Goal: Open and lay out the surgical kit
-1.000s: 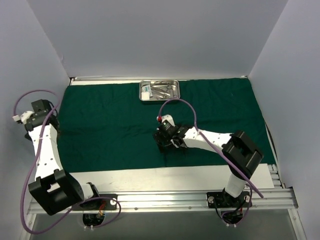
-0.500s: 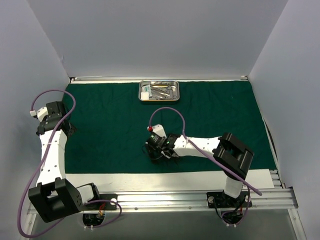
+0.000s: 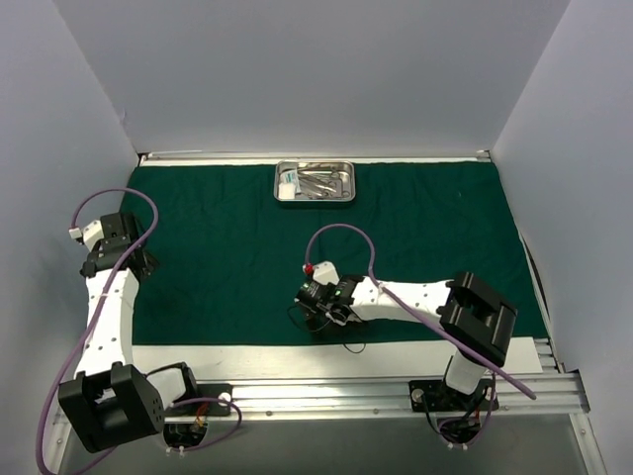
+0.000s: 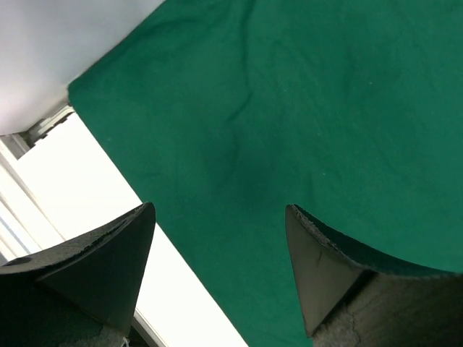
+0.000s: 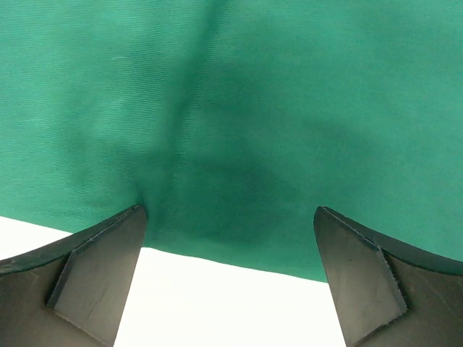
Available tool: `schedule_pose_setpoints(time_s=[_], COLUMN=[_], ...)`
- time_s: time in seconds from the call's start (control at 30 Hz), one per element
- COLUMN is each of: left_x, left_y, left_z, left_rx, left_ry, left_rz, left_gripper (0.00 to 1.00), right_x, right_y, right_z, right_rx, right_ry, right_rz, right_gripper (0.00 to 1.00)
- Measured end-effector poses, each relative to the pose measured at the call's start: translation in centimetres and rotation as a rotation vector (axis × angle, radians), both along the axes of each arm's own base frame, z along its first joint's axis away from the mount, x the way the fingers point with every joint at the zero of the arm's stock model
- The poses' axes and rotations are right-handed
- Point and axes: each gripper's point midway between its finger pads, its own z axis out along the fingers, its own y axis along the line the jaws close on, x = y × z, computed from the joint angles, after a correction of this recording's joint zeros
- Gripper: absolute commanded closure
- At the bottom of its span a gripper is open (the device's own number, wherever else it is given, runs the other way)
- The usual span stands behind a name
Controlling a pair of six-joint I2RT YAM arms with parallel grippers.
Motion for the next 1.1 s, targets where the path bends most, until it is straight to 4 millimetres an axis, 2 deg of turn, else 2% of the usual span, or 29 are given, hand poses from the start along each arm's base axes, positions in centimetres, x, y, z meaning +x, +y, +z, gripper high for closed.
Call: schedule_pose_setpoints(time_s=[0.1,0.17,0.3,0.37,0.47,0.67,0.73,0.83,0.93,1.1], left_x=[0.4,1.2,3.9,5.5,7.6,9.7,9.8,9.6,8.8,8.0], left_y=[-0.5,-1.1,-2.3,-2.6,-2.7,-2.4,-2.2,-1.4,-0.4,0.8], left_z=[-0.6,-1.3,-2.7,-3.6,-5.7,-9.8,-10.8,-12.1,-12.9,-13.1], left_rx=[-0.017,-0.032,-0.071,-0.094,-0.126,-0.168,-0.184,-0.211,-0.242,-0.287], left_ry=[0.018,0.05,0.101,0.116,0.164,0.249,0.269,0.297,0.311,0.291], left_rz=[-0.021,-0.05,-0.102,-0.116,-0.118,-0.103,-0.088,-0.053,-0.009,0.051], left_gripper=[0.17,0.17,0.17,0.17,0.18,0.19,0.21,0.21,0.22,0.24], right_x=[1.7,4.2,10.8,13.5,15.5,15.8,15.6,15.1,13.6,13.3], right_y=[-1.7,-3.2,-9.1,-13.0,-17.5,-25.8,-27.5,-29.0,-29.9,-30.7], right_z=[0.9,2.0,4.3,4.9,4.7,2.9,2.4,1.3,-0.4,-0.8], right_rx=[-0.017,-0.001,0.038,0.037,0.031,0.001,-0.003,-0.008,-0.019,0.061], right_ry=[-0.02,-0.049,-0.138,-0.178,-0.203,-0.191,-0.188,-0.178,-0.14,-0.135], right_rz=[-0.057,-0.137,-0.388,-0.519,-0.653,-0.877,-0.925,-0.973,-1.012,-1.085], right_gripper=[0.03,0.03,0.03,0.03,0.03,0.04,0.05,0.05,0.05,0.06])
